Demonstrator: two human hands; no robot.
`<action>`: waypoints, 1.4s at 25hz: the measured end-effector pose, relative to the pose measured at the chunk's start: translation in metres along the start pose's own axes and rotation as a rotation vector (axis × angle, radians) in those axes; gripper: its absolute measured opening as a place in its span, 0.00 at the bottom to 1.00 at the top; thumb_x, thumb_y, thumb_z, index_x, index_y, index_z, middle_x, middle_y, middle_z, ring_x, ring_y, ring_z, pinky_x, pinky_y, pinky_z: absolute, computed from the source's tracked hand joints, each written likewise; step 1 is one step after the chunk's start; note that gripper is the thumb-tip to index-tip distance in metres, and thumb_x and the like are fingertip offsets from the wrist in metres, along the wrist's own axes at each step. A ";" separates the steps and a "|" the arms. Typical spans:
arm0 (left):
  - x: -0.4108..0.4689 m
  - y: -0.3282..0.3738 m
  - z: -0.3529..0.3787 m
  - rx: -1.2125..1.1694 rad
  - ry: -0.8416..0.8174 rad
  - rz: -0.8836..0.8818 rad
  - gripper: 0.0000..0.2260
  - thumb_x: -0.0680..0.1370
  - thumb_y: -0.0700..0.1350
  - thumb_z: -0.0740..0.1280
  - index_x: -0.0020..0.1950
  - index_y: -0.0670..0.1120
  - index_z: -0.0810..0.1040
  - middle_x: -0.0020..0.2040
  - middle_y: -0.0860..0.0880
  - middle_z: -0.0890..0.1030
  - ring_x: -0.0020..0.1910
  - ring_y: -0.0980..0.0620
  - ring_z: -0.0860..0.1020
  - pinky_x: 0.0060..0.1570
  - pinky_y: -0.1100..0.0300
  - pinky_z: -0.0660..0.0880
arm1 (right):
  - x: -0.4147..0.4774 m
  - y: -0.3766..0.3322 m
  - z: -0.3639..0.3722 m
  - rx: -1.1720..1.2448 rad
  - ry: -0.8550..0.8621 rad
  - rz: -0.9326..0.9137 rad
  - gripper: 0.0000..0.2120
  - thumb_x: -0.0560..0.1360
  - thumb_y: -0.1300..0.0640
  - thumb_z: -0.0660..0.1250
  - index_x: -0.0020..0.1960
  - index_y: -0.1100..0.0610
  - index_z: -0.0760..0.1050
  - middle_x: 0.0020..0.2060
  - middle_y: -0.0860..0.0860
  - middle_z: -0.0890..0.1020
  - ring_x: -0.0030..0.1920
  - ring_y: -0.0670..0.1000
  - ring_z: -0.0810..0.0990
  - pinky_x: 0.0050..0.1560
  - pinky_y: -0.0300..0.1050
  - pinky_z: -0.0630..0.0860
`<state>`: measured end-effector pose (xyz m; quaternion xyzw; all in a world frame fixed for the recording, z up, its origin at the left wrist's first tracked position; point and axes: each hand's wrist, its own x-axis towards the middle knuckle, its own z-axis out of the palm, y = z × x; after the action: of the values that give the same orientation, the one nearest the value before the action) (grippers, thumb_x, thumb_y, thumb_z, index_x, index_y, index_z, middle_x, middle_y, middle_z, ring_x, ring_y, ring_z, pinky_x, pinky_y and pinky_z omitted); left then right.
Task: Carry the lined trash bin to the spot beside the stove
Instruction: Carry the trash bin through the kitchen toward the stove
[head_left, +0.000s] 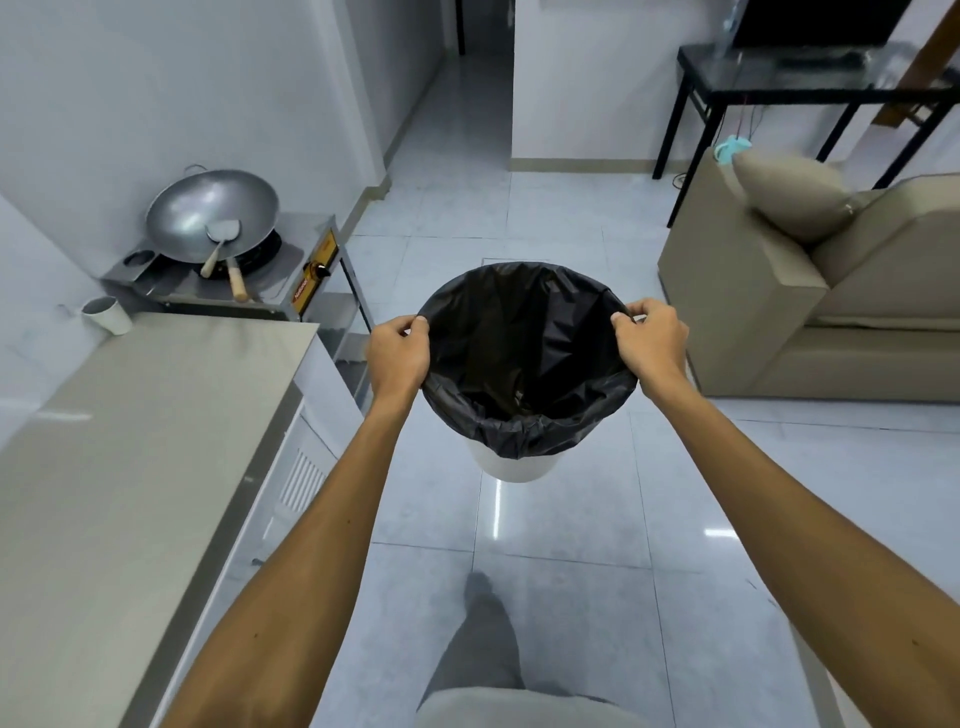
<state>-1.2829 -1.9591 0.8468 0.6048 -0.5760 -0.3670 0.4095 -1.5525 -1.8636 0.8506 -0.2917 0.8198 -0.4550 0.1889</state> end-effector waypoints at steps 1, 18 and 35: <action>0.022 0.000 0.013 0.010 0.002 -0.006 0.12 0.81 0.46 0.63 0.44 0.43 0.83 0.36 0.47 0.80 0.33 0.54 0.74 0.33 0.64 0.70 | 0.023 -0.002 0.012 -0.005 -0.010 -0.002 0.11 0.77 0.55 0.66 0.55 0.57 0.82 0.50 0.56 0.84 0.40 0.49 0.80 0.44 0.42 0.73; 0.432 0.035 0.167 0.102 -0.030 0.047 0.14 0.82 0.47 0.64 0.65 0.45 0.80 0.42 0.53 0.80 0.38 0.56 0.79 0.47 0.54 0.83 | 0.408 -0.130 0.210 -0.053 -0.134 -0.035 0.12 0.78 0.55 0.65 0.58 0.56 0.82 0.44 0.54 0.84 0.49 0.56 0.84 0.53 0.52 0.80; 0.749 0.061 0.282 0.081 0.342 -0.152 0.15 0.82 0.45 0.64 0.67 0.44 0.79 0.47 0.47 0.83 0.38 0.50 0.80 0.42 0.53 0.83 | 0.788 -0.281 0.440 -0.175 -0.523 -0.373 0.13 0.82 0.57 0.64 0.63 0.60 0.79 0.53 0.57 0.84 0.50 0.55 0.81 0.52 0.48 0.77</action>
<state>-1.5152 -2.7268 0.8118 0.7162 -0.4649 -0.2656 0.4477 -1.8106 -2.7724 0.8305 -0.5590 0.7118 -0.3194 0.2807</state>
